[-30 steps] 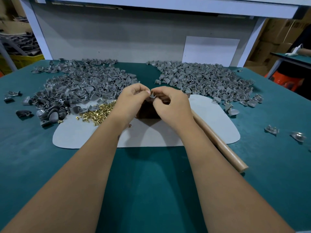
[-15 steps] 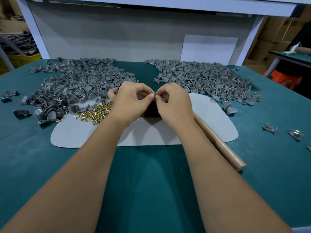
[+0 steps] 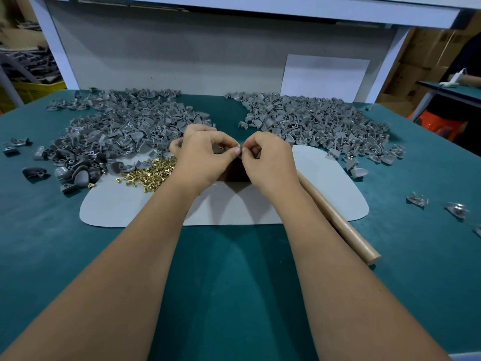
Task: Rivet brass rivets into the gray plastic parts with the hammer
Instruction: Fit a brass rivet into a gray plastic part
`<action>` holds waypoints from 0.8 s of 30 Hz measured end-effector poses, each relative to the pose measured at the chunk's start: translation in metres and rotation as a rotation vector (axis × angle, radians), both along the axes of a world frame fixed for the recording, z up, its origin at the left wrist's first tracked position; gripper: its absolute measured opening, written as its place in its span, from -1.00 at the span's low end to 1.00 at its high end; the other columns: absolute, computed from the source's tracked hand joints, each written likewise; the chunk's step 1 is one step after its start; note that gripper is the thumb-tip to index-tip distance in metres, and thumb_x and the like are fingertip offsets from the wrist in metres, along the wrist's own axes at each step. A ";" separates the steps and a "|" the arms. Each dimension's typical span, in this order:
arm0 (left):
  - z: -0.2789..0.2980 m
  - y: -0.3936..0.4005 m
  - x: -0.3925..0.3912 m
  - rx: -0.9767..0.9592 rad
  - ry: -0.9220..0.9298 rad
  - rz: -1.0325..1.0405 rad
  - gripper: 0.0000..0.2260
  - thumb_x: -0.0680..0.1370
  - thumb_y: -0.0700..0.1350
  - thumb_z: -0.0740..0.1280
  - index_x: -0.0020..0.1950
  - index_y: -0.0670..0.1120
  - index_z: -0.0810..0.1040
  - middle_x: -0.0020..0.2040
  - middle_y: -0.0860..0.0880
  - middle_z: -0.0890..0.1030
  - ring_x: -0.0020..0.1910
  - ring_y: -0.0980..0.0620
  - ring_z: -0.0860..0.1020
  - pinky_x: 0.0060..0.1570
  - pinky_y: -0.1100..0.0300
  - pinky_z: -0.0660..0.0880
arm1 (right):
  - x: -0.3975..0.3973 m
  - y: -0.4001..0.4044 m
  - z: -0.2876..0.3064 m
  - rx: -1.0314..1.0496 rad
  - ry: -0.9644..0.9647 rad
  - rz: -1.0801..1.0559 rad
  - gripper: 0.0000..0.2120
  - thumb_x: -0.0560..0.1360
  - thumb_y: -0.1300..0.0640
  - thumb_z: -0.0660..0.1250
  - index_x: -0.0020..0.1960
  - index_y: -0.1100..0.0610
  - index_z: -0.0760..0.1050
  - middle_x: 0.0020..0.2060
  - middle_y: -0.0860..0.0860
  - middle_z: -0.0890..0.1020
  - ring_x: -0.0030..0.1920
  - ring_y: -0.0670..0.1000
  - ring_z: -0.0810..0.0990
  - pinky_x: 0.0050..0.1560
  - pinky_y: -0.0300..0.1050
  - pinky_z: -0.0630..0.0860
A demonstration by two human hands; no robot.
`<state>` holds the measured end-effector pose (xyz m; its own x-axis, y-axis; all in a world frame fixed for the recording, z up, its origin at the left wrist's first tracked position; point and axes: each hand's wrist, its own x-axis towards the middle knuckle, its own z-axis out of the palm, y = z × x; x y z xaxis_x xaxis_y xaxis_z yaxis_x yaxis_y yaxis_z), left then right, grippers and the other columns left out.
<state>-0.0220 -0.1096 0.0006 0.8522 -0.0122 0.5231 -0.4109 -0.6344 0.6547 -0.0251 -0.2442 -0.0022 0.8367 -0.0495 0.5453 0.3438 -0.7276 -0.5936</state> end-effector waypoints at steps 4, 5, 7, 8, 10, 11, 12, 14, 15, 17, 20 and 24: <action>-0.002 0.001 0.000 -0.036 0.012 -0.013 -0.84 0.46 -0.02 0.50 -0.16 0.23 0.59 -0.12 0.35 0.35 0.20 0.30 0.28 -0.10 0.25 0.00 | 0.000 0.001 0.000 0.073 0.042 0.000 -0.88 0.45 0.21 0.32 -0.24 0.06 0.50 -0.35 -0.09 0.51 -0.28 -0.05 0.46 -0.20 -0.13 0.44; -0.003 0.001 0.001 -0.046 0.018 -0.020 -0.83 0.46 -0.02 0.51 -0.17 0.24 0.58 -0.12 0.35 0.35 0.21 0.30 0.28 -0.03 0.25 0.00 | 0.001 0.002 0.000 0.075 0.049 -0.002 -0.88 0.45 0.21 0.32 -0.25 0.05 0.50 -0.37 -0.11 0.50 -0.29 -0.05 0.46 -0.21 -0.13 0.44; -0.003 0.002 0.001 -0.060 0.030 -0.027 -0.80 0.46 -0.03 0.50 -0.18 0.26 0.56 -0.08 0.32 0.34 0.25 0.27 0.30 0.18 0.18 0.08 | 0.001 0.003 0.001 0.073 0.058 -0.006 -0.89 0.45 0.20 0.32 -0.24 0.06 0.50 -0.38 -0.11 0.50 -0.30 -0.04 0.47 -0.23 -0.14 0.43; -0.003 0.003 0.000 -0.060 0.034 -0.027 -0.79 0.46 -0.03 0.50 -0.19 0.27 0.55 -0.07 0.31 0.34 0.28 0.24 0.32 0.27 0.12 0.12 | 0.001 0.003 0.001 0.072 0.061 -0.007 -0.89 0.45 0.20 0.32 -0.24 0.06 0.50 -0.37 -0.09 0.51 -0.29 -0.03 0.48 -0.22 -0.14 0.43; -0.002 0.003 -0.001 -0.065 0.036 -0.031 -0.77 0.46 -0.03 0.50 -0.21 0.29 0.54 -0.06 0.31 0.33 0.33 0.19 0.34 0.34 0.05 0.15 | 0.001 0.004 0.002 0.067 0.068 -0.010 -0.90 0.45 0.20 0.31 -0.24 0.06 0.50 -0.37 -0.08 0.51 -0.27 -0.02 0.49 -0.22 -0.14 0.42; -0.001 0.003 -0.001 -0.068 0.038 -0.034 -0.76 0.46 -0.04 0.50 -0.22 0.30 0.53 -0.06 0.31 0.33 0.33 0.18 0.34 0.38 0.02 0.16 | 0.001 0.004 0.002 0.066 0.072 -0.014 -0.90 0.44 0.19 0.31 -0.24 0.06 0.49 -0.37 -0.09 0.51 -0.27 -0.02 0.49 -0.22 -0.15 0.42; -0.001 0.004 -0.001 -0.068 0.043 -0.037 -0.74 0.46 -0.04 0.50 -0.24 0.31 0.52 -0.05 0.32 0.33 0.34 0.18 0.34 0.41 -0.02 0.17 | 0.001 0.004 0.002 0.068 0.075 -0.019 -0.90 0.44 0.19 0.31 -0.24 0.06 0.49 -0.38 -0.10 0.50 -0.27 -0.02 0.49 -0.23 -0.15 0.41; 0.000 0.005 -0.002 -0.071 0.057 -0.046 -0.73 0.47 -0.04 0.50 -0.24 0.32 0.51 -0.04 0.32 0.33 0.34 0.18 0.34 0.43 -0.09 0.18 | 0.001 0.005 0.002 0.076 0.079 -0.022 -0.90 0.44 0.19 0.32 -0.25 0.06 0.49 -0.40 -0.11 0.49 -0.28 -0.02 0.49 -0.24 -0.15 0.41; 0.000 0.005 -0.003 -0.076 0.062 -0.053 -0.74 0.47 -0.04 0.49 -0.24 0.31 0.51 -0.04 0.31 0.34 0.35 0.18 0.35 0.43 -0.10 0.18 | 0.001 0.005 0.002 0.077 0.080 -0.021 -0.90 0.43 0.19 0.32 -0.25 0.06 0.49 -0.40 -0.11 0.49 -0.29 -0.02 0.48 -0.24 -0.15 0.40; 0.000 0.005 -0.003 -0.090 0.060 -0.062 -0.77 0.47 -0.05 0.49 -0.21 0.28 0.54 -0.04 0.30 0.36 0.34 0.17 0.35 0.43 -0.12 0.19 | 0.001 0.005 0.002 0.075 0.078 -0.023 -0.89 0.44 0.19 0.32 -0.26 0.06 0.49 -0.42 -0.13 0.48 -0.30 -0.04 0.47 -0.26 -0.17 0.37; 0.000 0.005 -0.003 -0.089 0.051 -0.071 -0.82 0.48 -0.04 0.49 -0.18 0.24 0.57 0.04 0.17 0.51 0.35 0.13 0.38 0.40 -0.14 0.24 | 0.000 0.005 0.001 0.076 0.066 -0.030 -0.89 0.44 0.19 0.31 -0.26 0.05 0.48 -0.40 -0.12 0.48 -0.28 -0.03 0.48 -0.24 -0.15 0.40; -0.001 0.003 -0.002 -0.082 0.062 -0.062 -0.81 0.47 -0.01 0.49 -0.24 0.27 0.57 0.06 0.06 0.63 0.30 0.06 0.46 0.35 -0.17 0.30 | 0.000 0.006 -0.002 0.037 0.027 -0.032 -0.90 0.47 0.21 0.29 -0.21 0.07 0.49 -0.30 -0.07 0.52 -0.14 0.05 0.52 -0.12 -0.03 0.47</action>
<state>-0.0238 -0.1065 -0.0003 0.8819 -0.0247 0.4707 -0.4045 -0.5523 0.7289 -0.0250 -0.2383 -0.0046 0.8487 -0.0958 0.5202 0.3047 -0.7153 -0.6289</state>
